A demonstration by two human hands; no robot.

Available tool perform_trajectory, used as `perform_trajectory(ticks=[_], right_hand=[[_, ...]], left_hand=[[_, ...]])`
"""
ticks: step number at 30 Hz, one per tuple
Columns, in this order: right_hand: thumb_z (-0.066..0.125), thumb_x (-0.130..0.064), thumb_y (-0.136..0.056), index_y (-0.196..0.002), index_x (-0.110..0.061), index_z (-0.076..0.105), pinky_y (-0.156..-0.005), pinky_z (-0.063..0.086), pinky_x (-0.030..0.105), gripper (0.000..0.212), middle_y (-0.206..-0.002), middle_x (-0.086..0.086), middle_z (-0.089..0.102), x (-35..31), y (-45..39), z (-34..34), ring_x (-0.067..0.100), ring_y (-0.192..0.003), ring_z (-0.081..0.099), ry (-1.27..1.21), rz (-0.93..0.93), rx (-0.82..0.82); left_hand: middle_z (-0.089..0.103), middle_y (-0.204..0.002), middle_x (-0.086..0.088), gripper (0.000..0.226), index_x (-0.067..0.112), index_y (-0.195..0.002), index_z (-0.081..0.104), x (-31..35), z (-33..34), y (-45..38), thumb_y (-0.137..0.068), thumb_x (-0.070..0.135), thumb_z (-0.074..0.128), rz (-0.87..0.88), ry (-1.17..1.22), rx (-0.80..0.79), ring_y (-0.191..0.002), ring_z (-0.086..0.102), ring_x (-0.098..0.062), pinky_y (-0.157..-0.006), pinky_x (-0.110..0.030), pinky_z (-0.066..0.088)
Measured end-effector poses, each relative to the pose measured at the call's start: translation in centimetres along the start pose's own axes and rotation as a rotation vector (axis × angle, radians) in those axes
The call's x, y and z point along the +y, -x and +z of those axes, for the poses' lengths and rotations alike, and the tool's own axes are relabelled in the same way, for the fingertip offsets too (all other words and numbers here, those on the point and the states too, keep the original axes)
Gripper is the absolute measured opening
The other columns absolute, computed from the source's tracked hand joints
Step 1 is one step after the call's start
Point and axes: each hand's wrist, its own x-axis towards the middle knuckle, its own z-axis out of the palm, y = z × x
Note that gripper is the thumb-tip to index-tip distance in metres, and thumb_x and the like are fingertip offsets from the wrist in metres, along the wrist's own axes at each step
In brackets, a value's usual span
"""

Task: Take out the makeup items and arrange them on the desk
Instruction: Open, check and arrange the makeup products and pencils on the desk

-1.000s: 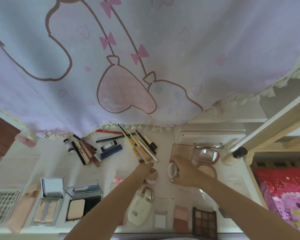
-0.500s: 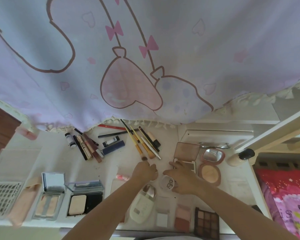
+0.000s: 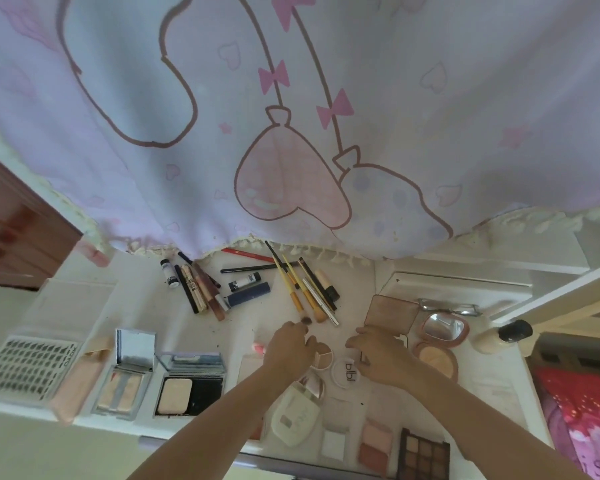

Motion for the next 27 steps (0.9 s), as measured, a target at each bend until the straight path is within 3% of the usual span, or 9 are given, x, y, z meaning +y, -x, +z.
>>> perform_trajectory(ticks=[5, 11, 16, 19, 22, 27], right_hand=[[0.044, -0.022, -0.095, -0.131, -0.014, 0.046, -0.098, 0.035, 0.022, 0.038, -0.134, 0.007, 0.045, -1.2, -0.1, -1.7, 0.018, -0.124, 0.043, -0.07, -0.036, 0.039], [0.046, -0.019, -0.094, -0.124, -0.011, 0.053, -0.085, 0.033, 0.012, 0.032, -0.129, 0.002, 0.053, -3.9, -1.8, -3.1, 0.015, -0.118, 0.049, -0.125, -0.201, 0.088], [0.048, -0.021, -0.09, -0.119, -0.007, 0.054, -0.076, 0.039, 0.02, 0.033, -0.105, 0.005, 0.058, -7.2, -3.0, -2.3, 0.018, -0.099, 0.055, -0.102, -0.211, 0.068], [0.05, -0.022, -0.087, -0.106, -0.01, 0.053, -0.075, 0.045, 0.026, 0.022, -0.095, 0.002, 0.056, -9.4, -3.5, -0.3, 0.023, -0.101, 0.056, 0.007, -0.162, -0.025], [0.049, -0.018, -0.088, -0.109, -0.017, 0.05, -0.084, 0.05, 0.031, 0.022, -0.107, 0.002, 0.057, -10.7, -4.5, 2.1, 0.021, -0.097, 0.057, 0.118, -0.043, 0.026], [0.042, -0.015, -0.091, -0.105, -0.019, 0.054, -0.089, 0.047, 0.039, 0.019, -0.107, 0.0, 0.057, -12.6, -5.6, 3.9, 0.021, -0.101, 0.057, 0.16, 0.246, 0.073]], left_hand=[[0.048, -0.133, 0.0, 0.035, 0.016, -0.129, 0.049, -1.6, -1.3, 2.1, -0.098, 0.023, 0.034, 0.004, -0.027, 0.153, -0.122, 0.043, -0.014, -0.1, -0.019, 0.033], [0.053, -0.127, 0.001, 0.033, 0.014, -0.124, 0.054, -5.0, -3.0, 6.3, -0.098, 0.021, 0.035, -0.142, -0.069, 0.371, -0.117, 0.047, -0.011, -0.095, -0.015, 0.032], [0.059, -0.12, -0.003, 0.029, 0.01, -0.113, 0.061, -8.4, -4.3, 8.9, -0.095, 0.019, 0.039, -0.262, -0.11, 0.408, -0.111, 0.052, -0.017, -0.092, -0.021, 0.04], [0.056, -0.123, -0.001, 0.03, 0.013, -0.117, 0.057, -9.9, -5.1, 9.5, -0.096, 0.022, 0.038, -0.251, -0.148, 0.401, -0.114, 0.049, -0.016, -0.095, -0.022, 0.04], [0.053, -0.126, -0.003, 0.032, 0.013, -0.122, 0.054, -11.4, -6.0, 9.3, -0.096, 0.022, 0.038, -0.199, -0.16, 0.384, -0.118, 0.047, -0.017, -0.097, -0.022, 0.037], [0.047, -0.132, -0.002, 0.035, 0.014, -0.129, 0.048, -15.9, -9.1, 7.8, -0.097, 0.024, 0.038, -0.028, -0.173, 0.284, -0.123, 0.042, -0.016, -0.099, -0.023, 0.035]])
